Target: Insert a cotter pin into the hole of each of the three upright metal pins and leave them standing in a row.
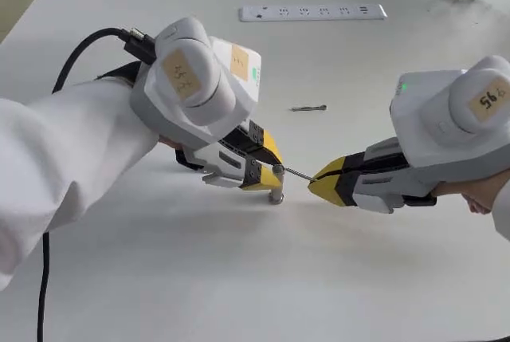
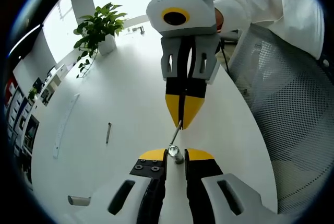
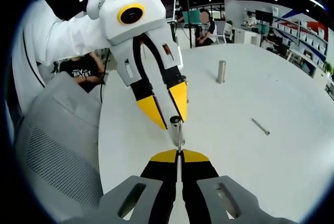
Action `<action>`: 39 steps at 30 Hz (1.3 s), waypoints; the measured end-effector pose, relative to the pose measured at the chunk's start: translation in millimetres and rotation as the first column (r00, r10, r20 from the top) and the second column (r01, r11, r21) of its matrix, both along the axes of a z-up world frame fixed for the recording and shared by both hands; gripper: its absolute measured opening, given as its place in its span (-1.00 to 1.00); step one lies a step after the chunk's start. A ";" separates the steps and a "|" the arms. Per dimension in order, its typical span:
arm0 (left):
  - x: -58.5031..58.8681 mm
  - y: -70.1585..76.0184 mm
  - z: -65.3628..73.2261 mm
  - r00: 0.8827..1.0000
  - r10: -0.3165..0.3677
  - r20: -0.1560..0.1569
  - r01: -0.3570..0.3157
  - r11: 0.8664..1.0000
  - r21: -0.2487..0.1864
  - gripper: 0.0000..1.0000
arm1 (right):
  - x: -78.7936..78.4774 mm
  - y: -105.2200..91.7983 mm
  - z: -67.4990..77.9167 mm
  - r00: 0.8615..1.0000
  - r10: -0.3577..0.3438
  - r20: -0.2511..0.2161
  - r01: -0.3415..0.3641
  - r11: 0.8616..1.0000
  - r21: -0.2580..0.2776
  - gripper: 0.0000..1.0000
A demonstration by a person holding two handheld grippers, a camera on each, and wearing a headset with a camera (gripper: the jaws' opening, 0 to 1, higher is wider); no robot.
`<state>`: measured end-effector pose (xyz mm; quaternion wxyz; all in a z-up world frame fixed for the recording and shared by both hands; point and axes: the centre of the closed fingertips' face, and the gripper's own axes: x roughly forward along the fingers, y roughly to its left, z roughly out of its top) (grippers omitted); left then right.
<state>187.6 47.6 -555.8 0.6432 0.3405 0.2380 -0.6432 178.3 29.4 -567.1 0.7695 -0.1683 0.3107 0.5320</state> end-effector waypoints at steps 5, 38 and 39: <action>0.5 0.4 -0.2 1.000 0.004 -0.003 -0.004 1.000 0.002 -0.78 | 0.4 -2.2 0.8 1.000 0.024 0.014 -0.024 0.999 -0.021 -1.00; 0.7 1.7 -3.0 0.990 0.109 -0.089 -0.110 0.994 -0.001 -0.85 | 2.4 7.7 -3.4 0.994 0.109 0.032 -0.106 0.992 -0.066 -1.00; 0.7 2.0 -3.1 0.989 0.117 -0.093 -0.117 0.993 -0.001 -0.86 | 2.3 7.9 -3.3 0.993 0.113 0.034 -0.111 0.992 -0.068 -1.00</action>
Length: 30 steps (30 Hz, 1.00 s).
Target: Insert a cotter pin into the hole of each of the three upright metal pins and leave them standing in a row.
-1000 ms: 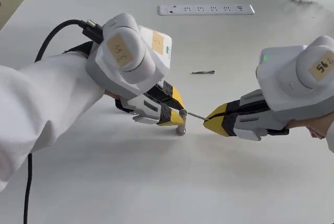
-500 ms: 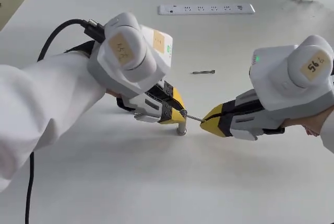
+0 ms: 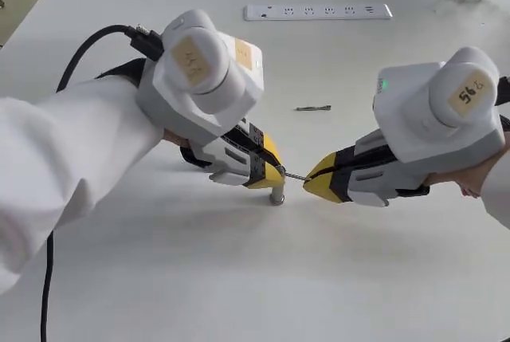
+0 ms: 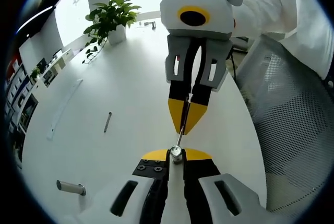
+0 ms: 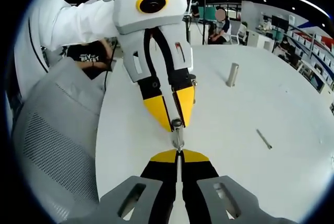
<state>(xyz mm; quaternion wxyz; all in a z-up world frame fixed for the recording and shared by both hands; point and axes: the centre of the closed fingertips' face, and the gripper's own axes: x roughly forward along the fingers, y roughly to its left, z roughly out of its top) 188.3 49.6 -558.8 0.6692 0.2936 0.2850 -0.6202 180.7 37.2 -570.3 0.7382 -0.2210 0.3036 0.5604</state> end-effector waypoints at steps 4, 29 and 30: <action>-0.8 -0.4 0.2 1.000 0.011 -0.010 -0.011 1.000 -0.003 -0.86 | -1.1 2.0 1.1 1.000 0.012 0.001 -0.012 1.000 0.007 -1.00; -3.2 -4.1 -2.4 0.999 0.023 -0.025 -0.023 1.000 -0.004 -0.85 | 4.3 11.1 3.1 0.999 0.044 0.032 -0.045 0.999 0.018 -0.99; -3.2 -4.0 -2.7 0.999 0.022 -0.023 -0.022 1.000 -0.002 -0.85 | 5.0 12.1 5.0 0.999 0.036 0.029 -0.037 0.999 0.027 -1.00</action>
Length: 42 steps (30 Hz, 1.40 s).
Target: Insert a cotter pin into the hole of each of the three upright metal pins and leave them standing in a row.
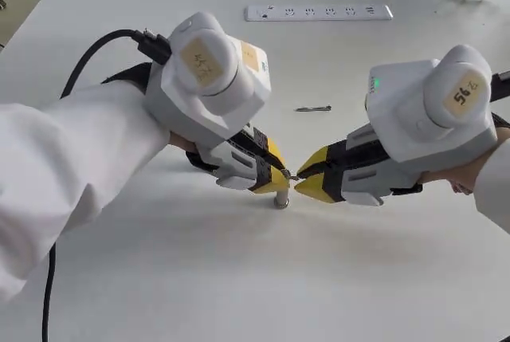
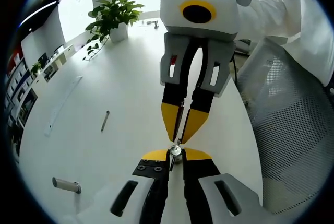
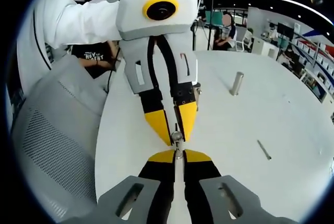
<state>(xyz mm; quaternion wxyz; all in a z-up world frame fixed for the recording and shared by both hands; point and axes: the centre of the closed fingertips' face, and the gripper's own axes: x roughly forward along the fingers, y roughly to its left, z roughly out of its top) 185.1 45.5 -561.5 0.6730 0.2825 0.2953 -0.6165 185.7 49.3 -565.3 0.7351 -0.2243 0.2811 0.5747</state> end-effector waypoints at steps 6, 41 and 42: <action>-0.3 -0.9 -1.0 1.000 0.004 0.000 -0.004 1.000 0.003 -0.85 | -2.3 6.7 5.2 1.000 0.014 -0.003 -0.014 1.000 0.023 -1.00; -3.1 23.3 10.9 0.996 0.033 0.088 -0.025 0.995 -0.095 0.36 | -4.3 4.0 8.9 1.000 -0.010 -0.012 0.010 0.999 0.049 -0.72; -0.3 28.5 11.1 0.995 0.050 0.091 -0.040 0.993 -0.108 0.46 | -4.6 3.9 8.7 1.000 -0.011 -0.014 0.011 0.999 0.049 -0.71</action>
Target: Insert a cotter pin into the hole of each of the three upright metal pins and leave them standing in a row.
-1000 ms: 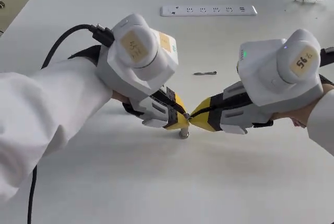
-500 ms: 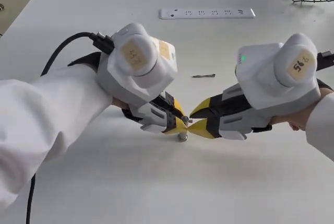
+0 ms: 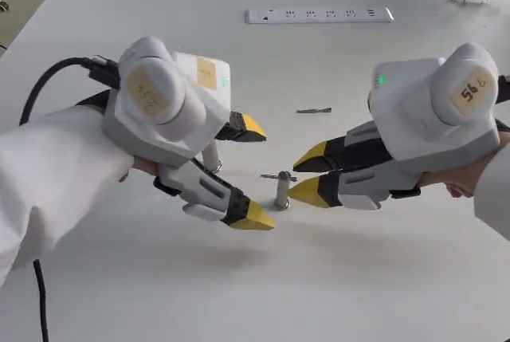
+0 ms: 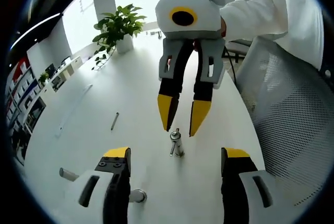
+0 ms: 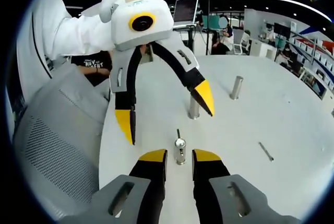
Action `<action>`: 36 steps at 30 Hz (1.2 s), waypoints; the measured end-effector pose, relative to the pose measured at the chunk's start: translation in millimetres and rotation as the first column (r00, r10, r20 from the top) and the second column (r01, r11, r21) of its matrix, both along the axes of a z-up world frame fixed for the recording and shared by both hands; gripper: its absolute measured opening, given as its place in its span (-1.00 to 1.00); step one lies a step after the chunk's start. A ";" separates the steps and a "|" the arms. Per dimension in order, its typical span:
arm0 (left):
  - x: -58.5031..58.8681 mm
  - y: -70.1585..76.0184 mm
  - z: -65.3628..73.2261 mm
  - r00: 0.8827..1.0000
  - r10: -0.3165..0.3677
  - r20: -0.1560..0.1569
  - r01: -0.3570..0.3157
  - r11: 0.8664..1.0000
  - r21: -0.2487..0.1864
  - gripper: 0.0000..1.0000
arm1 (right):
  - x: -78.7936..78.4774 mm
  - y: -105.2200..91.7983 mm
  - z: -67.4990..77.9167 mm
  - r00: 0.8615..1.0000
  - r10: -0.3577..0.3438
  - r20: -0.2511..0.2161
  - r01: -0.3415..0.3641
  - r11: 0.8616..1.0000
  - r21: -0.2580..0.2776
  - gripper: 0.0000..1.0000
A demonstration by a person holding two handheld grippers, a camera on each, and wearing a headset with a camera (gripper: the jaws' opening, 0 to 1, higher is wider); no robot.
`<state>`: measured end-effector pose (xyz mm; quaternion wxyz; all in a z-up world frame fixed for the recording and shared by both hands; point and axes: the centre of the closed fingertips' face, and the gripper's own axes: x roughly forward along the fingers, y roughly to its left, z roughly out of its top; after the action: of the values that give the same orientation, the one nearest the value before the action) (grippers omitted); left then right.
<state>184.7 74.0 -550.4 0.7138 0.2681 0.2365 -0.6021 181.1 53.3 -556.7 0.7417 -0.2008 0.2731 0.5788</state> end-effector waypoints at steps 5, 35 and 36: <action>1.9 22.5 5.3 0.996 0.085 -0.020 -0.086 0.996 -0.036 0.81 | -2.0 1.1 -0.6 1.000 -0.009 -0.011 0.009 1.000 0.006 -0.69; -13.3 97.0 31.2 0.850 0.506 -0.143 -0.526 0.812 -0.251 0.99 | 2.1 15.4 -5.0 0.999 0.031 -0.041 -0.030 0.999 0.009 -0.90; -14.5 97.9 31.0 0.846 0.512 -0.149 -0.533 0.808 -0.253 0.99 | 1.6 15.5 -4.9 0.998 0.041 -0.038 -0.041 0.999 0.007 -0.90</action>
<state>170.2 171.9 -519.4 0.8734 0.0648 0.2381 -0.4198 182.7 68.7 -561.6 0.7248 -0.1932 0.2813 0.5984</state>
